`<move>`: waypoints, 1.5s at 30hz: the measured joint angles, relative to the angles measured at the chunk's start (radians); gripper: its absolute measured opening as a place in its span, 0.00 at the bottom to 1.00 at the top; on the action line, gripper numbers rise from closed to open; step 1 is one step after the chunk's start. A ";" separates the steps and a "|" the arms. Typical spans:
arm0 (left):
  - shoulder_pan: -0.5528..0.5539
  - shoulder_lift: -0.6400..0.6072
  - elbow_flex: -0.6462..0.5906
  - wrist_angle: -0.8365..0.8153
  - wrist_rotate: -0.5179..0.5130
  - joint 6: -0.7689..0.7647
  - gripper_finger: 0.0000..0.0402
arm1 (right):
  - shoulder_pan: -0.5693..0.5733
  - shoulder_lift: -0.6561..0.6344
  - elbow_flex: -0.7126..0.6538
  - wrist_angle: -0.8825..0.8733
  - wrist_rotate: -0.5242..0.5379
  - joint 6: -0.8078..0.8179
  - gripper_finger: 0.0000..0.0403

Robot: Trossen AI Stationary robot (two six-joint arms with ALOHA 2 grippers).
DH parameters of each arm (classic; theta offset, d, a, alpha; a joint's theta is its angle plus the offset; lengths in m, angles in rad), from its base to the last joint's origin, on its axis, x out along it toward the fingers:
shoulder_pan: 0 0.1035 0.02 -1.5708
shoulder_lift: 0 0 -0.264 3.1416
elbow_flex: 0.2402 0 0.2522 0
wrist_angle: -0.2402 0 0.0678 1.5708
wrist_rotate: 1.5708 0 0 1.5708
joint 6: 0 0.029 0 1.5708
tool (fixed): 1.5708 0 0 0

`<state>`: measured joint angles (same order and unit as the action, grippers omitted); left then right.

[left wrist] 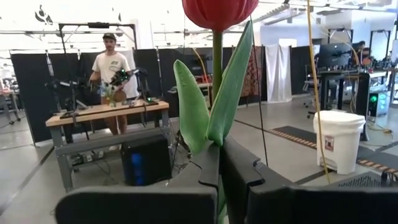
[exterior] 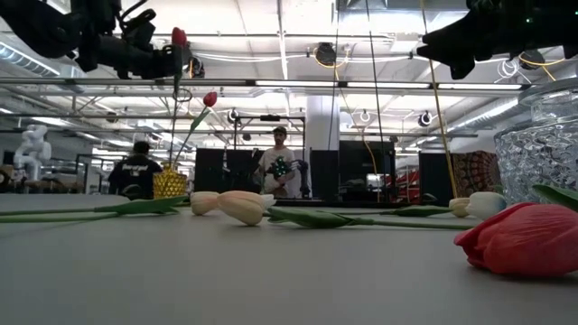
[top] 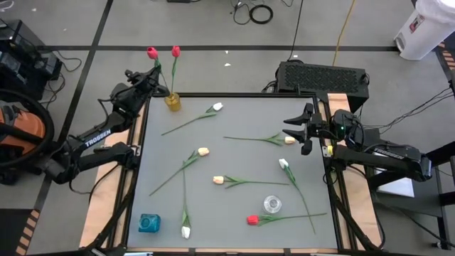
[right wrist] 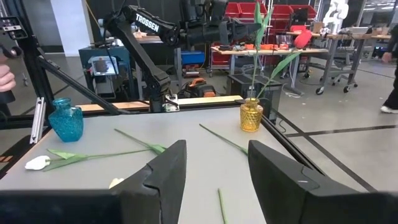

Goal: Sort flowers into vase by color
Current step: Put the top red tulip into the yellow vase

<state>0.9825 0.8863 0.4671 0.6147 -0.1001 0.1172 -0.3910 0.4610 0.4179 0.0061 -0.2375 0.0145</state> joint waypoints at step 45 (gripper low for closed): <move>-0.001 0.041 0.000 -0.077 0.006 -0.007 0.03 | 0.000 0.000 0.000 -0.040 -0.004 -0.007 0.41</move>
<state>0.9813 0.9276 0.4675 0.5376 -0.0944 0.1101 -0.3908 0.4614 0.4179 -0.0341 -0.2417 0.0074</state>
